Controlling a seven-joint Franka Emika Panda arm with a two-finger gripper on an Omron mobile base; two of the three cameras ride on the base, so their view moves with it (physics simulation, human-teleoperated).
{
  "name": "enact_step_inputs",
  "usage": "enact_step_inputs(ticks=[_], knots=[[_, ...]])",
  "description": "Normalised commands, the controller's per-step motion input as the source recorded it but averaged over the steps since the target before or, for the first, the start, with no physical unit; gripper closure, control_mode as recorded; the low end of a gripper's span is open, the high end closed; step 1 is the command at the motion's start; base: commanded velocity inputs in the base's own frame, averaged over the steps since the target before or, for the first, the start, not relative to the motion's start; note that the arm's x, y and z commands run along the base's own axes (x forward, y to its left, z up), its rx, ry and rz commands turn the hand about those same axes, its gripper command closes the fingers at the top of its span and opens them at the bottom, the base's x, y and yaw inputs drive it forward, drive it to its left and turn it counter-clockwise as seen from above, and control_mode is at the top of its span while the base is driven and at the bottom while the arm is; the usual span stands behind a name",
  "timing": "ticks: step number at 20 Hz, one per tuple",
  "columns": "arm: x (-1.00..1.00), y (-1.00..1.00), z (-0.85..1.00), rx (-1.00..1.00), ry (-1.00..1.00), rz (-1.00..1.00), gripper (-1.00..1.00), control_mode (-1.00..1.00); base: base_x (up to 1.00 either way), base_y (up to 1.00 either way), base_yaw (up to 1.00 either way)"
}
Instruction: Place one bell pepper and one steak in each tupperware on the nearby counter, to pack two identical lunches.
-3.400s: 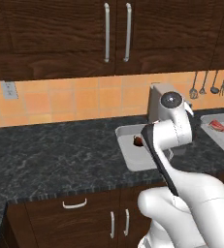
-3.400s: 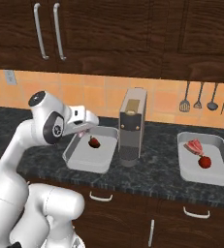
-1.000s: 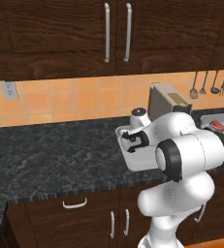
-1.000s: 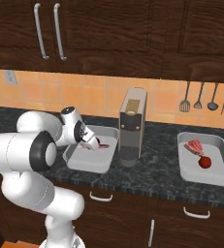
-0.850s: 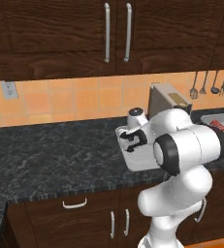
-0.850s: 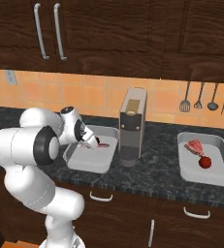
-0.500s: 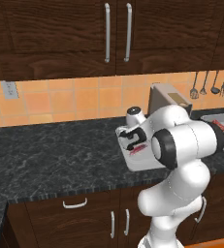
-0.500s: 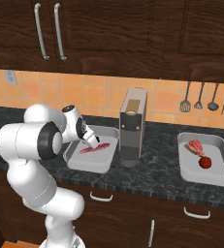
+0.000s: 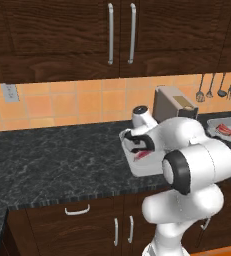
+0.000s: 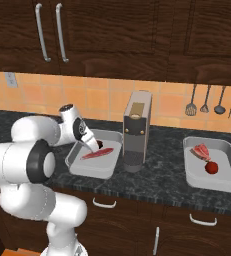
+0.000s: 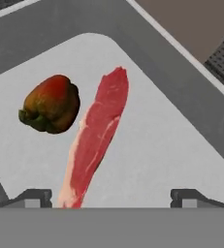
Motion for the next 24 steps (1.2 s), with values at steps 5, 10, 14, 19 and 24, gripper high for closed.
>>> enact_step_inputs(ticks=[5,10,14,19,24], knots=[[-1.00,0.07,0.49,-0.01,-0.10,0.00,-1.00,-1.00,0.00,0.00,0.00],[-1.00,0.31,0.68,-0.12,-0.40,0.00,-1.00,-1.00,0.00,0.00,0.00],[-1.00,0.40,0.83,-0.17,-0.43,0.03,-1.00,-1.00,0.00,0.00,0.00],[-0.94,0.40,0.84,-0.16,-0.37,0.01,-1.00,-1.00,0.00,0.00,0.00],[-0.54,0.45,0.86,-0.11,-0.22,0.00,-1.00,-1.00,0.00,0.00,0.00]])
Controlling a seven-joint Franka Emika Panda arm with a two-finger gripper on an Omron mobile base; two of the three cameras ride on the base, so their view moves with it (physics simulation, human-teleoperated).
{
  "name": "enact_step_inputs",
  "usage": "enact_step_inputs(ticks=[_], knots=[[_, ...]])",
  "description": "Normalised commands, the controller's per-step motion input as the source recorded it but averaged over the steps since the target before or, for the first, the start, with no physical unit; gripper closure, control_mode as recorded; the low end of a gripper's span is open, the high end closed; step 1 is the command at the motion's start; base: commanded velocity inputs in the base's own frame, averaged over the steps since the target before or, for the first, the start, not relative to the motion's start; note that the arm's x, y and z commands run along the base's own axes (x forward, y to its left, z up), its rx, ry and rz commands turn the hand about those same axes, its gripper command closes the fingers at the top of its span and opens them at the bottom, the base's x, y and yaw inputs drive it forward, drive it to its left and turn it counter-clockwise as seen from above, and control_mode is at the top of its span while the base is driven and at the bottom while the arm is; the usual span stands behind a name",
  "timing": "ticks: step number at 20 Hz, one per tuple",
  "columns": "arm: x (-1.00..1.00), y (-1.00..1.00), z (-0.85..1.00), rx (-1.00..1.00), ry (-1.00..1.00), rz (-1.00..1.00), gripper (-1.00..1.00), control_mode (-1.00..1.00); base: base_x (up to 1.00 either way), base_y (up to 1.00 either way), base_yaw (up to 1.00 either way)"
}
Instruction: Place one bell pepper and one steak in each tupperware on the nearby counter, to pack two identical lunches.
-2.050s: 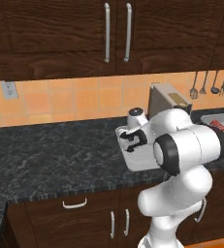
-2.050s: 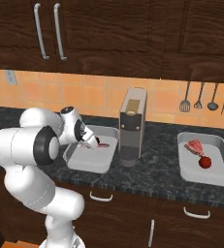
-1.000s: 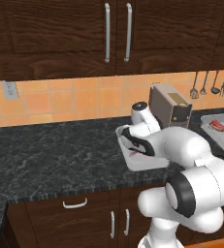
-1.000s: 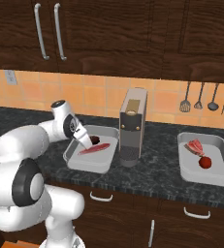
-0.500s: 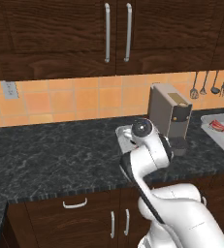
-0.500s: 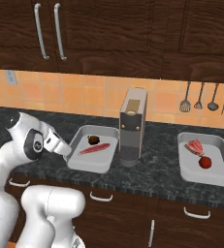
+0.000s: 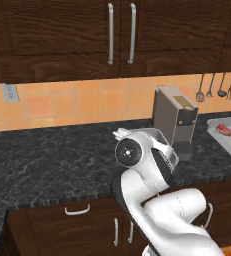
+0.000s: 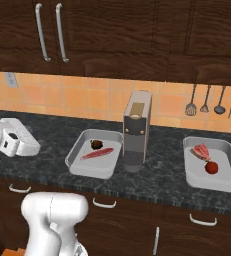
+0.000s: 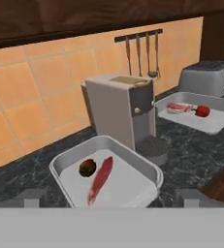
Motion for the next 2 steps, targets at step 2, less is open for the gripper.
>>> enact_step_inputs(ticks=[2], knots=[[-0.36,0.00,0.00,0.00,-0.10,0.07,-1.00,-1.00,0.00,0.00,0.00]])
